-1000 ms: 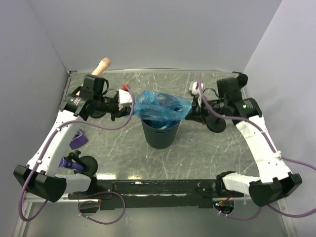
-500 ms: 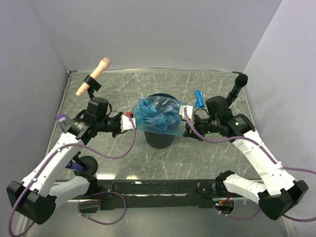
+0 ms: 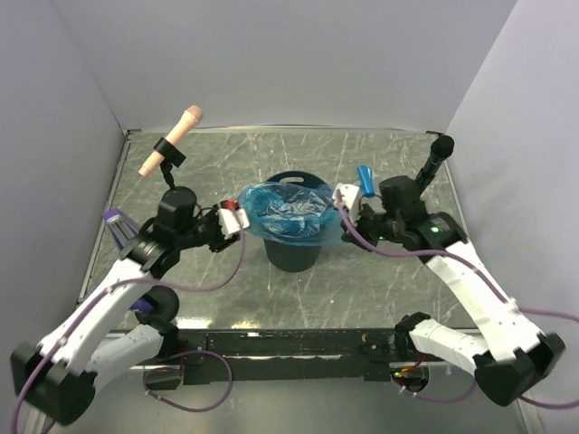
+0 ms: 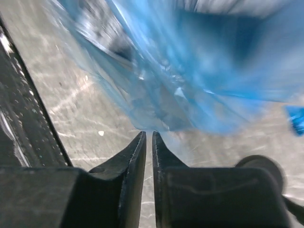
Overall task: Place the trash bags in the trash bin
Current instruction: Place the trash bag in the trash bin.
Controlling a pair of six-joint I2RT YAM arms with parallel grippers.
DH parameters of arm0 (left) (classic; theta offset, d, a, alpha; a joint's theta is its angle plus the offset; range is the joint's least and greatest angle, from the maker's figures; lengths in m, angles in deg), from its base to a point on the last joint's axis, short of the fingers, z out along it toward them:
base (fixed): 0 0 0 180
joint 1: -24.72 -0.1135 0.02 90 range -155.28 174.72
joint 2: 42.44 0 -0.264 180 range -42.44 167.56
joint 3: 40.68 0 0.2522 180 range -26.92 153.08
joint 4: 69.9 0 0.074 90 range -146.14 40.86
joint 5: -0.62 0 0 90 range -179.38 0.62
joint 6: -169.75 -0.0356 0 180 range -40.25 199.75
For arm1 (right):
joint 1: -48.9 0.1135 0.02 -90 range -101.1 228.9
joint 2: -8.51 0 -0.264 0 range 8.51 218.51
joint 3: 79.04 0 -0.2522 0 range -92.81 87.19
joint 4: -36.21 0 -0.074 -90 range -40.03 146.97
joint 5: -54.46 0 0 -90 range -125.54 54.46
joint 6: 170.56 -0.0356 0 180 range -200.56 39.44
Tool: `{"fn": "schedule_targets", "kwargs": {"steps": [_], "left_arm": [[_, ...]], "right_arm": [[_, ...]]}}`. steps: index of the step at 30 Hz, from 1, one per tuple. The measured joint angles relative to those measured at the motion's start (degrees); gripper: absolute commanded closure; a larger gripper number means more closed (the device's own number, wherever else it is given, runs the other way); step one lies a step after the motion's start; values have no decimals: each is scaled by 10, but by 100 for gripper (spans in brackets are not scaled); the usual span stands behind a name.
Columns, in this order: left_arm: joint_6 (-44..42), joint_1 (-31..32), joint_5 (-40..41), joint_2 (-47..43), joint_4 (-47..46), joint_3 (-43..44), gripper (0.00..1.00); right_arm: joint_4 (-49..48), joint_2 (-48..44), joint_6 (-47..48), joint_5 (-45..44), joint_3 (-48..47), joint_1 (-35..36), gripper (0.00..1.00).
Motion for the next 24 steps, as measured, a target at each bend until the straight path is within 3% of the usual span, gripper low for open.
{"fn": "schedule_targets", "kwargs": {"steps": [2, 5, 10, 18, 22, 24], "left_arm": [[10, 0, -9, -49, 3, -2, 51], [27, 0, -6, -110, -2, -2, 47], [53, 0, 10, -132, -49, -28, 43], [59, 0, 35, -45, -112, -43, 43], [59, 0, 52, -19, -137, -43, 51], [59, 0, 56, -15, -149, -43, 59]], "right_arm": [[15, -21, 0, 4, -34, 0, 75], [13, -72, -9, 1, -56, 0, 57], [0, -123, -24, -3, -43, 1, 46], [-54, -46, -35, -21, -12, 16, 39], [-64, -9, -43, -19, -10, 17, 37], [-71, -10, -50, -18, -8, 19, 43]]}}
